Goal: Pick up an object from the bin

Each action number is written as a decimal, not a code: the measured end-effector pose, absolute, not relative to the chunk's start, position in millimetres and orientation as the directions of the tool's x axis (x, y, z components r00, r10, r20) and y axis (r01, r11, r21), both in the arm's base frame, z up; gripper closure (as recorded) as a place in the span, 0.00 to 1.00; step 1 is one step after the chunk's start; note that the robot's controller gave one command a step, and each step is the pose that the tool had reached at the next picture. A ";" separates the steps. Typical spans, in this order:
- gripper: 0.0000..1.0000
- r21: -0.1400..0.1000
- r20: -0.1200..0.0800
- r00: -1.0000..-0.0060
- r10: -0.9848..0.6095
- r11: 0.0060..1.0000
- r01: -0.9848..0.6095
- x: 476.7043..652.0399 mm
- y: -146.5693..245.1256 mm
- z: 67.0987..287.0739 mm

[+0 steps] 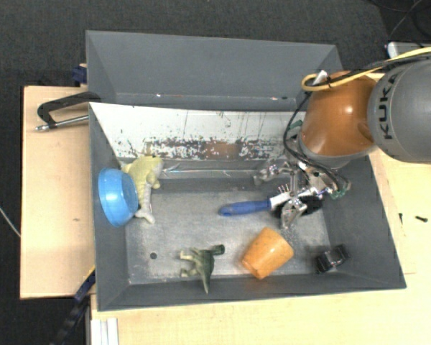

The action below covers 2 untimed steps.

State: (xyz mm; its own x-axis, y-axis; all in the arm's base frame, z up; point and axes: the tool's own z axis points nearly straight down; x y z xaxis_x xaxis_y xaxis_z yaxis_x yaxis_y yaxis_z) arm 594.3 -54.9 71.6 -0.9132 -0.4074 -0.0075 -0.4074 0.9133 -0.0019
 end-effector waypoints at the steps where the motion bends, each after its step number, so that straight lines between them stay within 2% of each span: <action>1: 1.00 0.000 -0.006 -0.913 -0.409 0.913 -0.409 593.3 -52.5 74.5; 2: 1.00 -0.006 -0.012 -0.893 -0.450 0.893 -0.450 591.6 -56.2 217.6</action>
Offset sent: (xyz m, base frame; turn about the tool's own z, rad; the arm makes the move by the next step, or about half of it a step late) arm 0.0000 0.0000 0.0000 0.0000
